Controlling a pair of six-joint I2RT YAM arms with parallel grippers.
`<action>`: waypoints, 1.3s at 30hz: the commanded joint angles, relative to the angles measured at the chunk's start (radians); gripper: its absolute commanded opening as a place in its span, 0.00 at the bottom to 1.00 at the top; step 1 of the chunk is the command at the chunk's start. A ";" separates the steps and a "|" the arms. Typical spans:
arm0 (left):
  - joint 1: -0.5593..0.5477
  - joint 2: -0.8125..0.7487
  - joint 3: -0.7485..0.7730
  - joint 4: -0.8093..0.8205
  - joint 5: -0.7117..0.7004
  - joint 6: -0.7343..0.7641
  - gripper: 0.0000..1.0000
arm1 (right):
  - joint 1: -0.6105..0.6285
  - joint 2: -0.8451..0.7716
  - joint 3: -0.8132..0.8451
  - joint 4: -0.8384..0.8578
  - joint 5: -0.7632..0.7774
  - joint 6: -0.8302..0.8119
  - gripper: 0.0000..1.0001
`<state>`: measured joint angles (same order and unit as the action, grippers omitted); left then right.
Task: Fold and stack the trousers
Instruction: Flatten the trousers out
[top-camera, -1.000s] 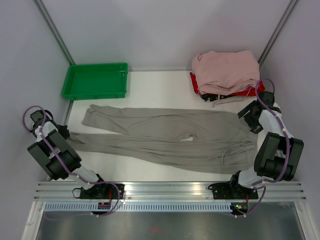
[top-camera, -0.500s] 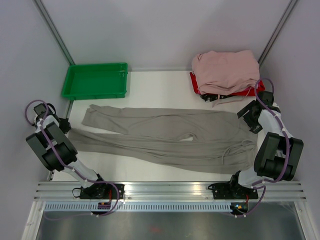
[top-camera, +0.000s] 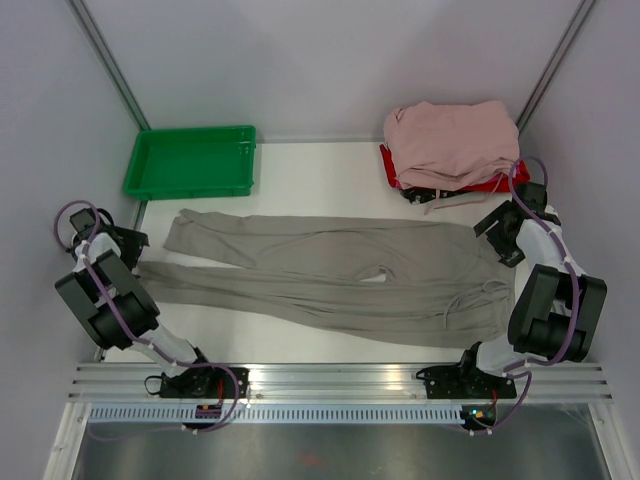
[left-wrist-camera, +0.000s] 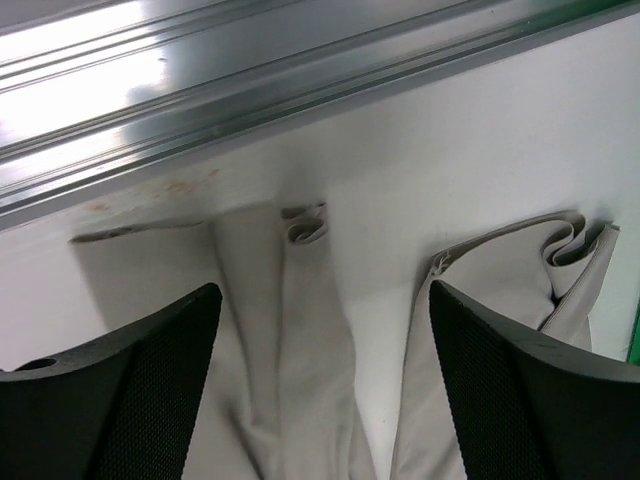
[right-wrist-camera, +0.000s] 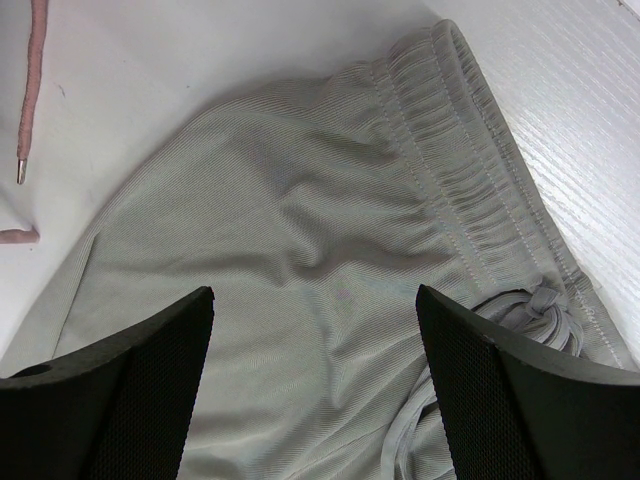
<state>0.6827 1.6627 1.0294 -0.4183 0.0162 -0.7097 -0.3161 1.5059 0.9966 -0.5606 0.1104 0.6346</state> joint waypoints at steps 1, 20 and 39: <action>0.041 -0.171 -0.020 -0.025 -0.139 0.047 0.90 | 0.006 -0.018 0.040 0.007 0.003 -0.009 0.89; 0.121 -0.106 -0.255 0.108 -0.076 -0.028 0.72 | 0.006 0.017 0.071 0.018 -0.031 -0.061 0.89; 0.120 0.029 -0.183 0.024 -0.237 0.110 0.15 | 0.008 -0.038 0.034 0.001 -0.002 -0.016 0.89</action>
<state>0.7891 1.5986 0.8574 -0.4450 -0.1913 -0.6571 -0.3115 1.5101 1.0286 -0.5571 0.0875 0.5991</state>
